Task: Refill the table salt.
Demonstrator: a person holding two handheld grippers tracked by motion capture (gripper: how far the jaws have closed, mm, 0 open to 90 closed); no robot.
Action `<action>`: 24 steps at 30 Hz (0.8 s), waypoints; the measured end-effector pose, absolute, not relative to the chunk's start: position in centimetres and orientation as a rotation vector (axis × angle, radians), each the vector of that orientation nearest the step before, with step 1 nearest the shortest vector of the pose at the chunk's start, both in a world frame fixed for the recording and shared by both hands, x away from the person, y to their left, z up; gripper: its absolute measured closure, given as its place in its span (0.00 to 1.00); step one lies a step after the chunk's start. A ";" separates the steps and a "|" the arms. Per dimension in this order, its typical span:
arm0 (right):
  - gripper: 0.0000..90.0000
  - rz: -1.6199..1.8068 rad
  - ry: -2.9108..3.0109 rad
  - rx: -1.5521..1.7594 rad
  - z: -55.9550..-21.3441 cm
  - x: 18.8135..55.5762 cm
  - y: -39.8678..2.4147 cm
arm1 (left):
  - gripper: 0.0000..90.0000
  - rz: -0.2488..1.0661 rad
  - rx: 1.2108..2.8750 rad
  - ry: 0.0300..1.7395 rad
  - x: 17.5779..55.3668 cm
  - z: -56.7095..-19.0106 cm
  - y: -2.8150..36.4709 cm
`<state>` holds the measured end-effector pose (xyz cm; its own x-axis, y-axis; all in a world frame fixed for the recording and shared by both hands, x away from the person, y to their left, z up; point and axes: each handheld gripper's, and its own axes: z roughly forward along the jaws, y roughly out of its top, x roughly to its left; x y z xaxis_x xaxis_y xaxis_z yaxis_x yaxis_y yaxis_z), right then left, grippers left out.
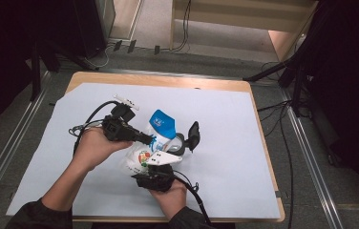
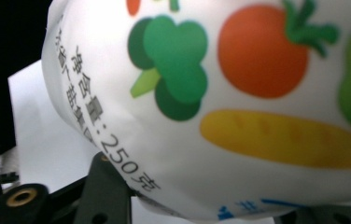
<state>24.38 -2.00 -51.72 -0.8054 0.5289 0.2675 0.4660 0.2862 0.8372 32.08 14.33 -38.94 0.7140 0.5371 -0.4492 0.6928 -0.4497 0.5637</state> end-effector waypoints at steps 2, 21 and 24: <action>0.67 1.597 2.474 0.963 -51.8 24.5 -2.0 | 1.00 -0.260 2.162 0.931 32.1 -38.9 14.2; 0.67 1.693 2.516 1.000 -51.8 24.8 -1.4 | 1.00 -0.254 2.188 0.951 32.5 -38.9 12.7; 0.68 1.693 2.516 1.013 -51.7 25.0 -1.4 | 1.00 -0.238 2.174 0.964 32.5 -38.9 12.7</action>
<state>24.96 -1.35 -51.71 -0.7980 0.4686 0.3789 0.5276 0.2395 0.8150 32.50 12.70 -38.90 0.7011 0.5669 -0.4325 0.7031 -0.4489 0.5515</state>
